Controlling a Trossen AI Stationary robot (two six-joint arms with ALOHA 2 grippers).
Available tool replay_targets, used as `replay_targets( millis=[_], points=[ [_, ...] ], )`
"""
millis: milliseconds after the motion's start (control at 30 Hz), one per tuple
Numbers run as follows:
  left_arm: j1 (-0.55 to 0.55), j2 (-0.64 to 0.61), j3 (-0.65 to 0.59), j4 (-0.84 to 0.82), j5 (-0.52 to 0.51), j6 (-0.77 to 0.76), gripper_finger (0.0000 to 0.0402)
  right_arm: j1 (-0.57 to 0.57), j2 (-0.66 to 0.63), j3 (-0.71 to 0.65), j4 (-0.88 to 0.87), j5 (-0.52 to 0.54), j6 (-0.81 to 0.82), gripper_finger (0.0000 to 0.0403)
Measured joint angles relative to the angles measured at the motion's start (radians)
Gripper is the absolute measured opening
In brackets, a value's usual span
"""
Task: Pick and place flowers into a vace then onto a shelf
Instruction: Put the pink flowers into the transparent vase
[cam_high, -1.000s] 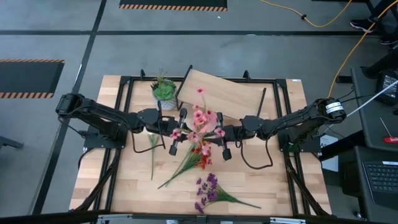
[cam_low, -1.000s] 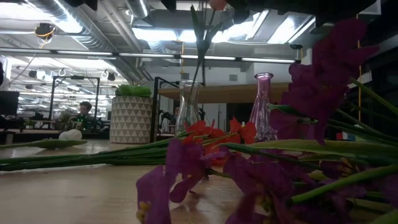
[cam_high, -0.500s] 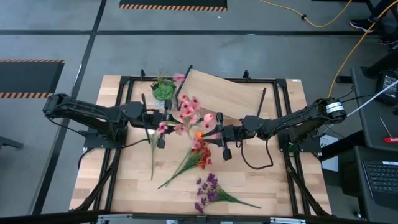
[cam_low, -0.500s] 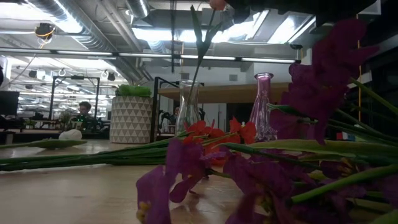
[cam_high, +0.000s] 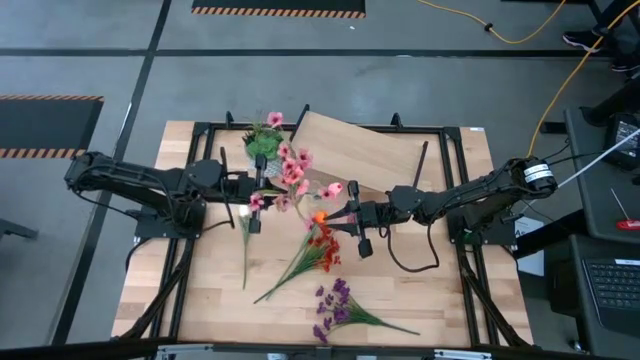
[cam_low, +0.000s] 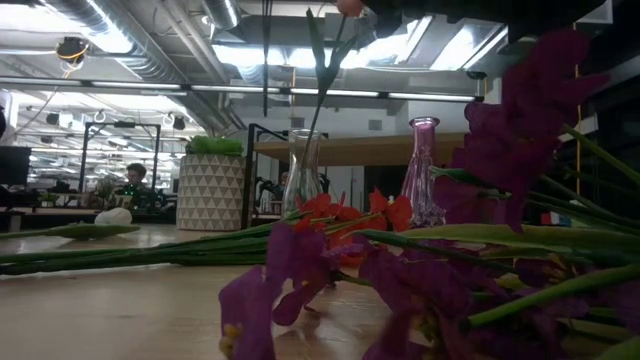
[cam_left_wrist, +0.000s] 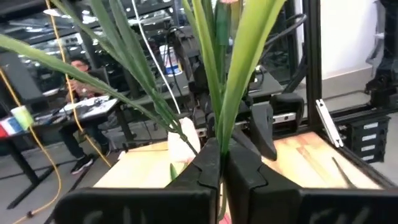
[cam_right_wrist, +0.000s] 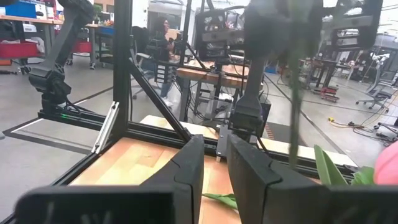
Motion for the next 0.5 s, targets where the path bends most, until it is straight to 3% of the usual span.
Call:
replay_targets(
  millis=[500],
  points=[
    [0.157, 0.079, -0.01, 0.198, 0.03, -0.03, 0.0003, 0.0, 0.0, 0.0, 0.0, 0.0, 0.0, 0.0074]
  ],
)
